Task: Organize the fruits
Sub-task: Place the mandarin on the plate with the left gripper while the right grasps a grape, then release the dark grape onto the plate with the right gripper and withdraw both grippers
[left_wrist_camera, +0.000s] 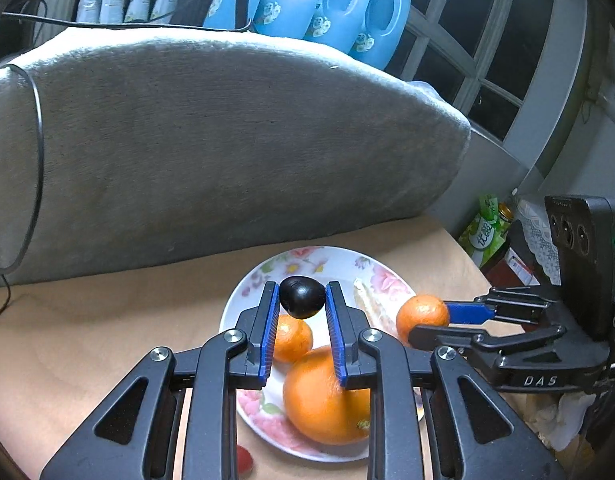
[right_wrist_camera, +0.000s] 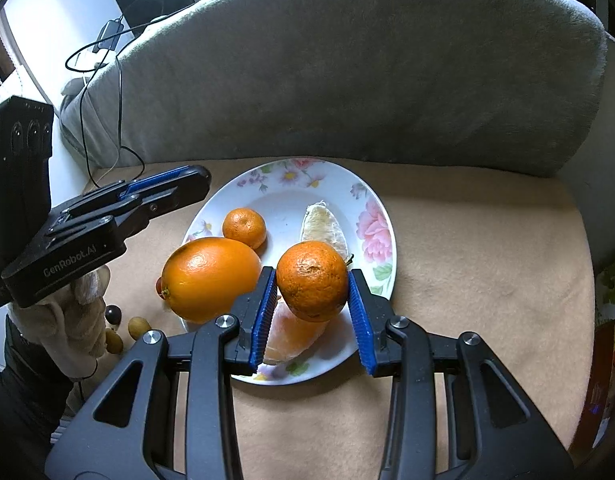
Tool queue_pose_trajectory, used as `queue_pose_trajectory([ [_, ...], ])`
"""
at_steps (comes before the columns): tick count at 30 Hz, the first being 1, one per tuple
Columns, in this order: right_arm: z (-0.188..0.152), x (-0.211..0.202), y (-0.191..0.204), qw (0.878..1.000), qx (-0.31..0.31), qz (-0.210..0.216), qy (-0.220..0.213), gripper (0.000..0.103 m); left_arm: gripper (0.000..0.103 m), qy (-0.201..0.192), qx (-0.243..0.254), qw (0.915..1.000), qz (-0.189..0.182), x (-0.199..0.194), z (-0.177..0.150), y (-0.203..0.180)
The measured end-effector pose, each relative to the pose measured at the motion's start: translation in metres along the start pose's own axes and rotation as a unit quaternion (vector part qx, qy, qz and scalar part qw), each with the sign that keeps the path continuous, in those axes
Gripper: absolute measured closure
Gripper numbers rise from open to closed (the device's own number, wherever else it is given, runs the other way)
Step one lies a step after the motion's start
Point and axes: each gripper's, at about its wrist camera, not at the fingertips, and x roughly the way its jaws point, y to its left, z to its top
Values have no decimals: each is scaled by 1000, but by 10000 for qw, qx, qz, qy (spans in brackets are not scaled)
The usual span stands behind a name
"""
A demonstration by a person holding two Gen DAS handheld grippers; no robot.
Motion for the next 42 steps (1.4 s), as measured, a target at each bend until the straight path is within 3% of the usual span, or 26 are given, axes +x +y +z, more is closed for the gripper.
queue_pose_trajectory([
  [4,0,3,1,10000,-35,-19,23,65,80,26,-9,10000,-43,2,1,1],
  [7,0,5,2,10000,-69,-56,26,65,69,20,-26,10000,-80,2,1,1],
  [8,0,5,2,10000,-73,-50,16,58,69,13,-26,10000,-79,2,1,1],
  [9,0,3,2,10000,-79,-50,-33,43,68,14,-19,10000,-82,1,1,1],
  [11,1,-1,4,9998,-118,-79,-154,30,64,16,-16,10000,-74,1,1,1],
  [16,2,-9,10,9993,-263,-96,-258,29,58,1,-18,10000,-59,0,2,1],
  [18,2,-9,13,9990,-324,-134,-263,27,45,-25,-26,10000,-40,-2,2,1],
  [24,-3,-12,20,9985,-449,-165,-278,24,38,-91,-57,9999,34,-8,3,1],
  [42,-12,-38,44,9972,-532,-116,-503,23,38,-273,-19,9988,399,-52,-11,8],
])
